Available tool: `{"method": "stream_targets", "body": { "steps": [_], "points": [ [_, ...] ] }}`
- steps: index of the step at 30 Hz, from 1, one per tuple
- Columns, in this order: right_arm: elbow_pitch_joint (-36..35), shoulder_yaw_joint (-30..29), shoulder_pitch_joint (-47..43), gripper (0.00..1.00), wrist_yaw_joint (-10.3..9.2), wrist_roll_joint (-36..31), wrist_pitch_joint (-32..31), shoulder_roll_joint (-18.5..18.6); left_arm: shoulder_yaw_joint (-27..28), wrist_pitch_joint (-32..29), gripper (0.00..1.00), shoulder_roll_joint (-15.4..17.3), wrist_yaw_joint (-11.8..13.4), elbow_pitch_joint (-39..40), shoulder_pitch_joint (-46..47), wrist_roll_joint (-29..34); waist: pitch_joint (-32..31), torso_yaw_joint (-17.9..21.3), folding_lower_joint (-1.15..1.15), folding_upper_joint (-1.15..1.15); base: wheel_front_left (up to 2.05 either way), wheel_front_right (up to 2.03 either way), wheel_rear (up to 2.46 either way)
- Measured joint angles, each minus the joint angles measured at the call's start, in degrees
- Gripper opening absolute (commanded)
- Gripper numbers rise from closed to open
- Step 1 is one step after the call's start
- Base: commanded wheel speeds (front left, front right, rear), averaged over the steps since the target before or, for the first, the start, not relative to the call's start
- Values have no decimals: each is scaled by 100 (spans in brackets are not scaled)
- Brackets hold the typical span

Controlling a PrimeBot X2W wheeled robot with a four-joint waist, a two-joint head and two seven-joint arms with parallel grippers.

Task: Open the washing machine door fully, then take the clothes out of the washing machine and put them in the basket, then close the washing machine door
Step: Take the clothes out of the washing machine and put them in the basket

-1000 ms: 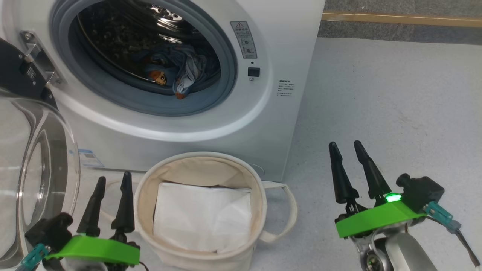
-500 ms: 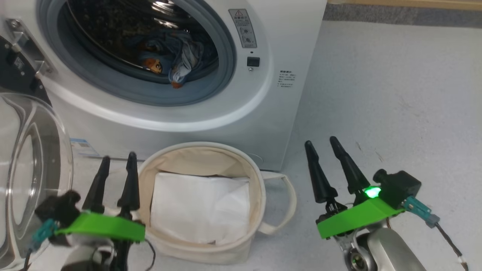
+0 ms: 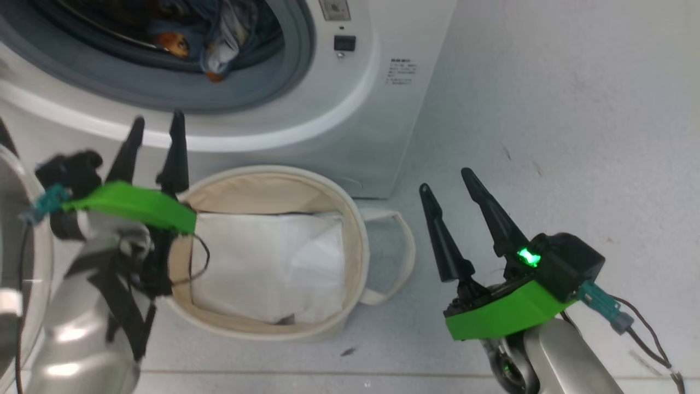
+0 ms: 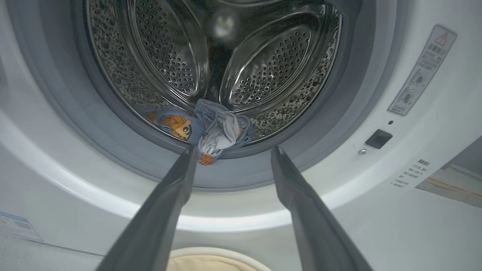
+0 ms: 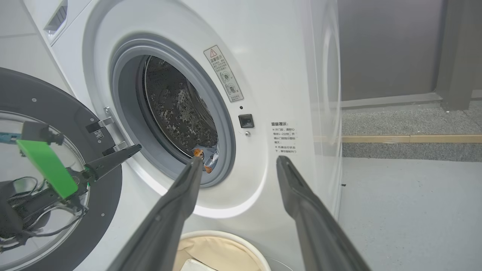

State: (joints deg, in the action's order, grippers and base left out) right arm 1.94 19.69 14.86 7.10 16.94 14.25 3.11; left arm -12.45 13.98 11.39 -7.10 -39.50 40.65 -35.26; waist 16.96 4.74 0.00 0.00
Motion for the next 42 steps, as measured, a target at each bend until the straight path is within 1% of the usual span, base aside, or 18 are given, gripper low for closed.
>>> {"method": "stream_targets", "body": {
  "steps": [2, 5, 6, 10, 13, 14, 19, 22, 26, 35, 38, 42],
  "points": [
    [-202, 58, -11, 100, 0, -201, 1, 0, -187, -2, 100, 80, 0, -198, 364, -159, 167, 54, 0, 0, 0, 0, 0],
    [-599, 180, -41, 100, 0, -309, 3, 1, -517, -25, 100, 243, -2, -367, 855, -382, 427, 140, 0, 0, 0, 0, 0],
    [-599, 180, -41, 100, 0, -309, 3, 1, -517, -25, 100, 243, -2, -367, 855, -382, 427, 140, 0, 0, 0, 0, 0],
    [-985, 188, -78, 100, 0, -433, 4, 1, -858, -31, 100, 487, -4, -702, 1431, -634, 779, 252, 0, 0, 0, 0, 0],
    [-1095, 176, -136, 100, 0, -512, 4, 1, -1187, -131, 100, 583, -4, -902, 1770, -844, 1023, 323, -1, 0, 0, 0, 0],
    [-1150, 142, -141, 100, 0, -544, 4, 1, -1415, -187, 100, 641, -4, -1009, 1957, -978, 1169, 371, -1, 0, 0, 0, 0],
    [-1347, 42, -235, 100, 0, -586, 5, 1, -1825, -194, 100, 873, -5, -1326, 2475, -1140, 1498, 489, -1, 0, 0, 0, 0],
    [-1416, 2, -299, 100, 0, -584, 22, 1, -1986, -185, 100, 975, -4, -1590, 2850, -1150, 1679, 561, -1, 0, 0, 0, 0],
    [-1492, -20, -319, 100, 0, -583, 46, 0, -2107, -249, 100, 995, -5, -1861, 3255, -1330, 1882, 681, -1, 0, 0, 0, 0],
    [-1744, -145, -361, 100, 0, -565, 46, -2, -2358, -595, 100, 1173, -5, -2410, 3646, -1683, 2107, 1059, 0, 0, 0, 0, 0],
    [-1814, -149, -369, 100, 0, -527, 46, -3, -2404, -695, 100, 1273, -5, -2597, 3763, -1714, 2155, 1170, 0, 0, 0, 0, 0],
    [-1859, -170, -410, 100, 0, -524, 46, -5, -2464, -731, 100, 1322, -5, -2832, 3908, -1736, 2214, 1249, 0, 0, 0, 0, 0]
  ]
}}
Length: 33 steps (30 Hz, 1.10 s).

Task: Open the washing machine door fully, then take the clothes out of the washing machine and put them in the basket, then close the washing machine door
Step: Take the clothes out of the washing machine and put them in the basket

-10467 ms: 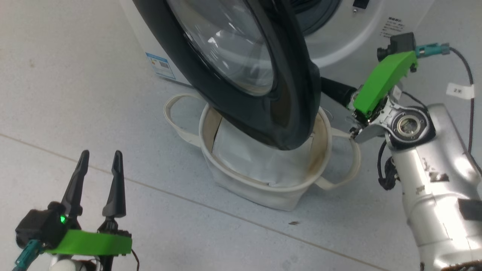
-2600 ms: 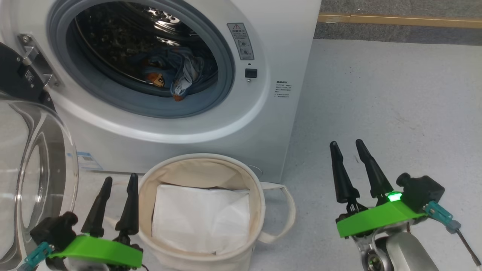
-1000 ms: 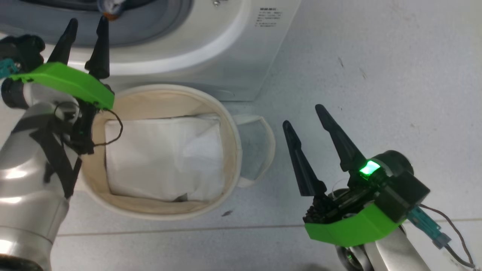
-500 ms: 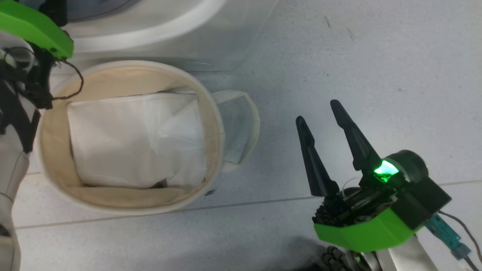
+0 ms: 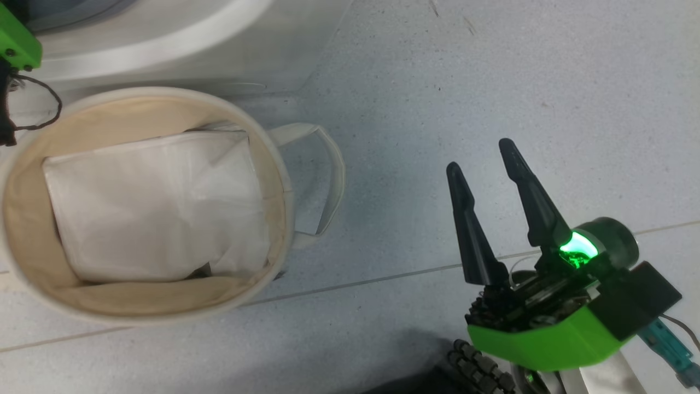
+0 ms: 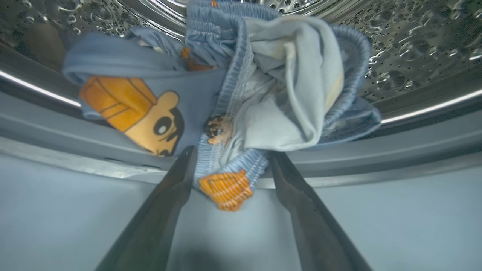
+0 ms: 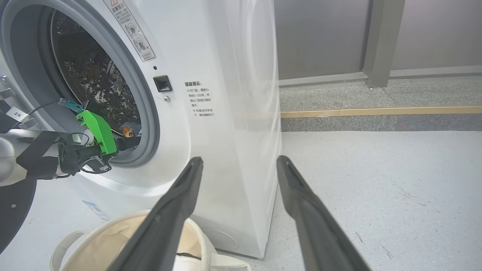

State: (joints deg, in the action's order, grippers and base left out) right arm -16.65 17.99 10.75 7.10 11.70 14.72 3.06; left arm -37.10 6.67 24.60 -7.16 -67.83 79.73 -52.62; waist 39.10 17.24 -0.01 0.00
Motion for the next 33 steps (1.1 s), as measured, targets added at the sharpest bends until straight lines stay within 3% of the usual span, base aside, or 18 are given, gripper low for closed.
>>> {"method": "stream_targets", "body": {
  "steps": [3, 4, 5, 6, 15, 23, 30, 33],
  "points": [
    [-5, -4, -47, 100, 0, 0, 0, -1, -102, 1, 100, 5, 0, -135, 53, 2, 12, 20, 0, 0, 0, 0, 0],
    [-5, -3, -55, 100, 0, 0, 0, -1, -159, 18, 96, 5, 0, -149, 58, 32, 9, 19, 0, 0, 0, 0, 0],
    [-9, -3, -55, 100, 0, 0, 0, -1, -198, 25, 7, 3, 1, -170, 64, 65, 5, 18, 0, 0, 0, 0, 0],
    [-12, -3, -55, 100, 0, 0, 0, -1, -225, 25, 0, 0, 1, -191, 64, 63, -1, 15, 0, 0, 0, 0, 0],
    [45, 9, -47, 100, 0, 67, 0, -2, -460, 348, 0, -164, 0, -69, -35, -24, -205, -95, 0, 0, 0, 0, 0],
    [376, 83, 90, 100, 0, 314, 0, -2, -806, 672, 0, -307, 0, 968, -825, -365, -784, -297, 0, 0, 0, 0, 0],
    [748, 192, 191, 100, 0, 422, 0, 0, -1021, 755, 0, -138, 0, 2013, -1487, -616, -1384, -603, 1, 0, 0, 0, 0],
    [905, 194, 203, 100, 0, 510, 0, 1, -1045, 756, 0, 88, 1, 2460, -1698, -714, -1700, -807, 1, 0, 0, 0, 0]
  ]
}}
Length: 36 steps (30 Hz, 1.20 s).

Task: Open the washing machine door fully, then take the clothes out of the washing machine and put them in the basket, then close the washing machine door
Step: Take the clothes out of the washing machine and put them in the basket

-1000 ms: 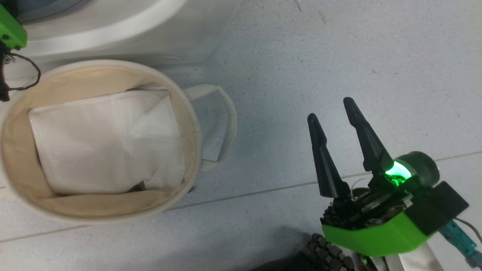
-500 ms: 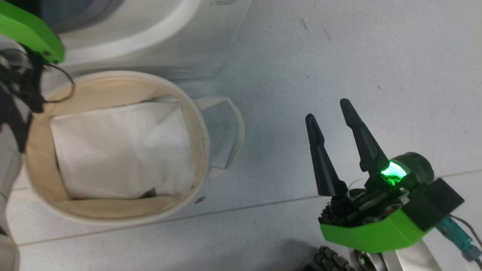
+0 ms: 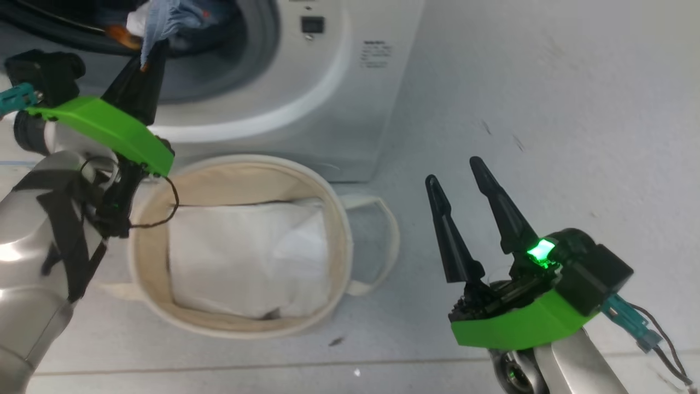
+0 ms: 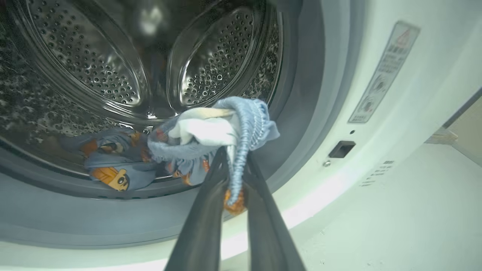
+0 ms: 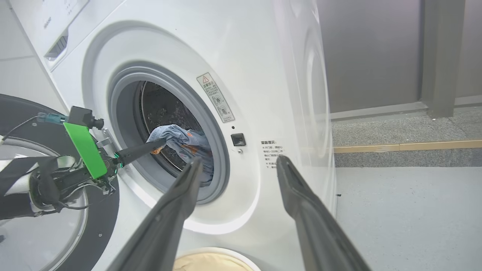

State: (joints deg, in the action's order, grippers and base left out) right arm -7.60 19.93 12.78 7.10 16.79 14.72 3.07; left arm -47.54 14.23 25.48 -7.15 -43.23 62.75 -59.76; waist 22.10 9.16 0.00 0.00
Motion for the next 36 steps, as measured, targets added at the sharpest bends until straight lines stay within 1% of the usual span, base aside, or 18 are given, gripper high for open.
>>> {"method": "stream_targets", "body": {
  "steps": [1, 4, 6, 10, 13, 16, 19, 22, 27, 31, 36],
  "points": [
    [54, -1, 0, 100, 0, 8, 0, 0, 1, -10, 0, 70, 0, 144, -58, -88, -98, -76, 0, 0, 0, 0, 0],
    [170, -13, -10, 100, 0, 93, 0, 1, 1, -286, 0, 241, 0, 669, -244, -313, -367, -345, 0, 0, 0, 0, 0],
    [225, -31, -23, 100, 0, 126, 0, 1, -5, -459, 0, 360, 65, 1101, -384, -402, -530, -541, 0, 0, 0, 0, 0],
    [279, -70, -42, 100, 0, 199, 0, 2, -9, -888, 0, 655, 486, 2214, -596, -577, -822, -927, 0, 0, 0, 0, 0],
    [298, -83, -75, 100, 0, 249, 0, 2, 60, -1179, 0, 903, 888, 3200, -641, -756, -1027, -1177, 0, 0, 0, 0, 0],
    [330, -135, -172, 100, 0, 256, 0, 2, 210, -1395, 0, 1179, 1294, 4086, -638, -803, -1212, -1376, 0, 0, 0, 0, 0],
    [369, -137, -225, 100, 0, 297, 0, 2, 345, -1600, 0, 1384, 1645, 4718, -631, -913, -1371, -1500, 0, 0, 0, 0, 0],
    [371, -137, -247, 100, 0, 298, 0, 2, 403, -1718, 0, 1560, 1885, 5068, -633, -942, -1454, -1545, 0, 0, 0, 0, 0],
    [404, -135, -255, 100, 0, 348, 0, 2, 402, -1738, 0, 1616, 2025, 5186, -899, -1089, -1433, -1446, 0, 0, 0, 0, 0],
    [431, -151, -268, 100, 0, 348, 0, 2, 394, -1652, 0, 1674, 2025, 5202, -1383, -1213, -1442, -1280, 0, 0, 0, 0, 0],
    [430, -169, -333, 100, 0, 348, 0, 2, 421, -1604, 0, 1793, 2078, 5303, -1543, -1324, -1481, -1102, 0, 0, 0, 0, 0]
  ]
}}
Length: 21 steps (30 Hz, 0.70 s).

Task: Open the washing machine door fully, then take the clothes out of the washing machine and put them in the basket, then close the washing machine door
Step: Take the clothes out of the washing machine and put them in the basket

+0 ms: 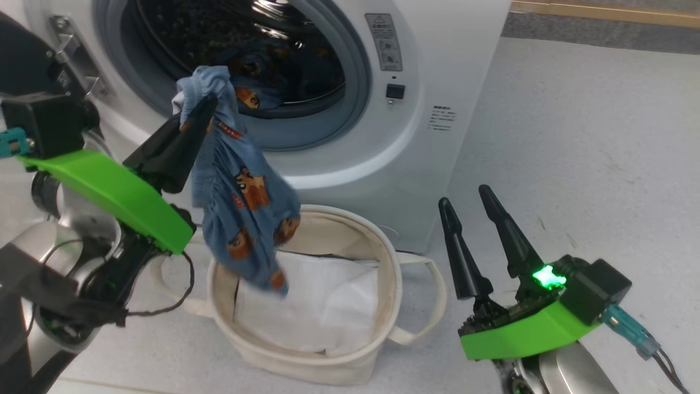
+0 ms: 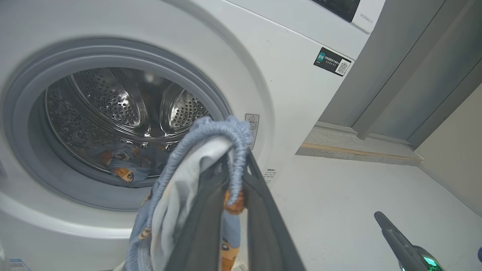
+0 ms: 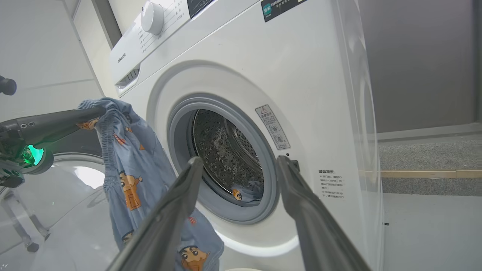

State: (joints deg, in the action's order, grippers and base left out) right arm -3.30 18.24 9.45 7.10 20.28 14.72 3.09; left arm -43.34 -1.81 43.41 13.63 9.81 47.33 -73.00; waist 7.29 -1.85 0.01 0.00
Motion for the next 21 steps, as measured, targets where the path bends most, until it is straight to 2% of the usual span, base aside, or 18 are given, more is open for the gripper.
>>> {"method": "stream_targets", "body": {
  "steps": [5, 9, 16, 17, 21],
  "points": [
    [32, -4, -106, 100, 0, 0, 0, 0, -15, 91, 0, 18, 44, -160, -361, -164, -2, 196, 0, 0, 0, 0, 0],
    [22, -46, -105, 100, 0, -4, 0, 0, -256, 287, 0, -88, -192, -612, -805, -154, 66, 358, 0, 0, 0, 0, 0],
    [-1, -118, -87, 100, 0, -30, 0, 0, -573, 1126, 0, -786, -740, -1863, -903, 461, 311, 558, 0, 0, 0, 0, 0],
    [-1, -118, -87, 100, 0, -30, 0, 0, -573, 1126, 0, -786, -740, -1863, -903, 461, 311, 558, 0, 0, 0, 0, 0],
    [-13, -116, -33, 100, 0, -58, 0, 0, -581, 1474, 0, -1247, -1063, -2827, -869, 692, 457, 661, 0, 0, 0, 0, 0]
  ]
}}
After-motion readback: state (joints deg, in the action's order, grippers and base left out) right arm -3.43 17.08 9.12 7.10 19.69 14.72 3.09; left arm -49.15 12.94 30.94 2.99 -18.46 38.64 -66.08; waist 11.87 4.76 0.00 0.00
